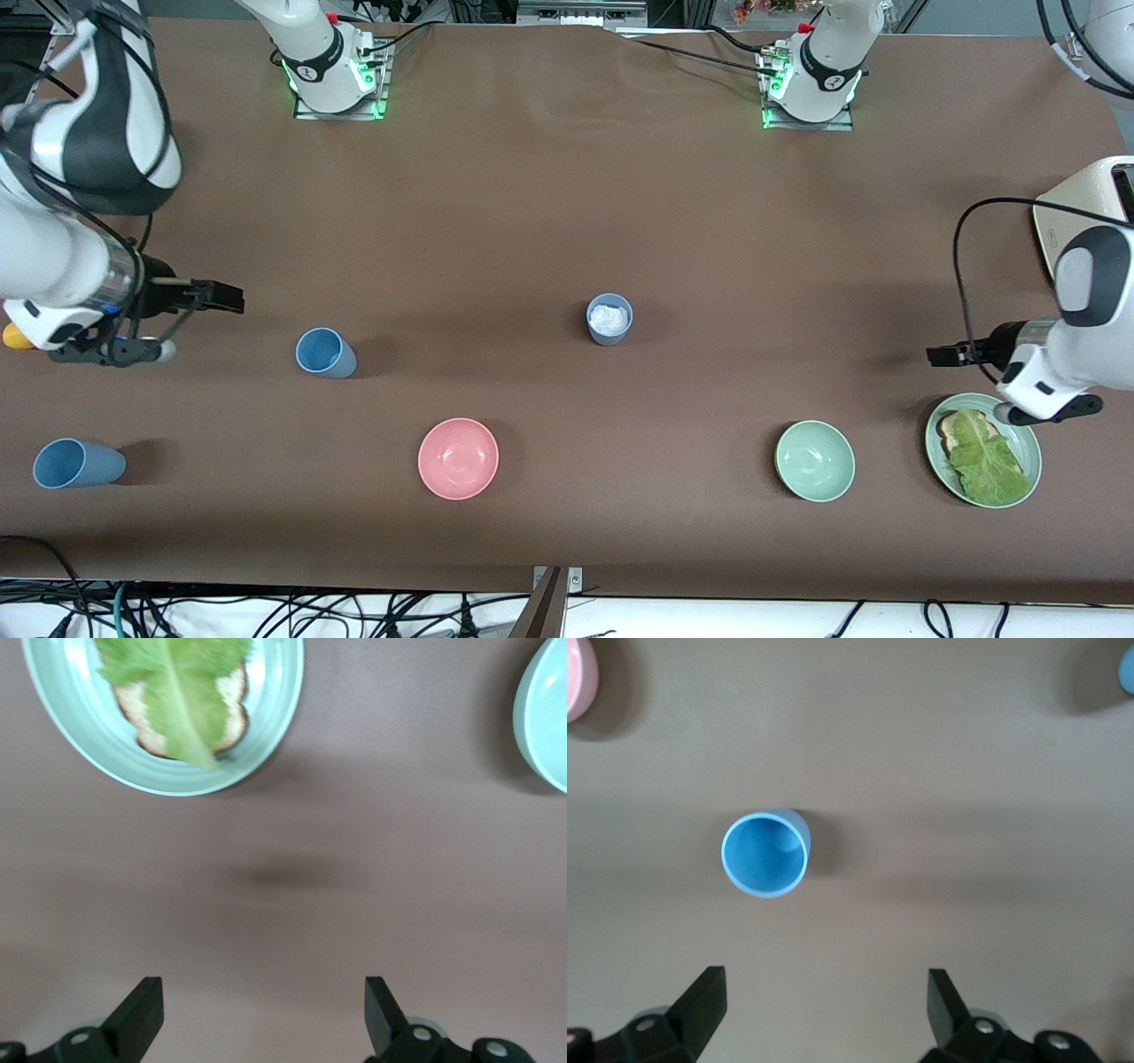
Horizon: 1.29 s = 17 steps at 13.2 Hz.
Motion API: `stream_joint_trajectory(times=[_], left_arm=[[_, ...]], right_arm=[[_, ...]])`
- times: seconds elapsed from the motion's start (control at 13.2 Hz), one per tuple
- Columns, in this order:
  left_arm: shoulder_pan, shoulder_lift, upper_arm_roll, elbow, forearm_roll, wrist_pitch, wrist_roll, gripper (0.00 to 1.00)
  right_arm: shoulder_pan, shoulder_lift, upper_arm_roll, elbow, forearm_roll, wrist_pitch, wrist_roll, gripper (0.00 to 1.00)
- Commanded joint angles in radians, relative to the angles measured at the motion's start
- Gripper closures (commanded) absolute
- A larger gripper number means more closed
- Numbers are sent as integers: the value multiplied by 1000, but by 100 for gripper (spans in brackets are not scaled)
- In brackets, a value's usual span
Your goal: Stack blue cups with both arms
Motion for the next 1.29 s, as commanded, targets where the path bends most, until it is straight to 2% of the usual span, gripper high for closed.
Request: stream_joint_trajectory(times=[0.0, 0.38, 0.45, 0.53, 0.68, 0.76, 0.83, 0.98, 1.21], left_arm=[[5, -36, -24, 8, 28, -59, 45, 0], [-4, -117, -68, 3, 13, -111, 51, 0], [-38, -152, -42, -5, 9, -112, 51, 0], [-116, -203, 38, -35, 6, -111, 52, 0], [-319, -345, 285, -150, -135, -76, 89, 0], [-389, -411, 377, -216, -193, -38, 133, 0], [-430, -452, 431, -245, -211, -28, 163, 0], [-452, -492, 449, -243, -212, -28, 229, 0], [-446, -513, 447, -226, -237, -46, 236, 0]], right_arm=[[23, 96, 1, 12, -18, 88, -15, 0], [23, 176, 2, -31, -11, 184, -20, 0], [22, 173, 2, -64, -8, 213, -20, 1], [22, 173, 2, -86, -5, 230, -20, 1], [20, 170, 2, -118, -2, 255, -29, 1], [20, 170, 2, -135, -1, 270, -29, 1], [20, 167, 2, -158, -1, 289, -29, 2], [20, 161, 2, -193, -1, 321, -29, 8], [22, 161, 4, -200, 38, 318, -26, 39]])
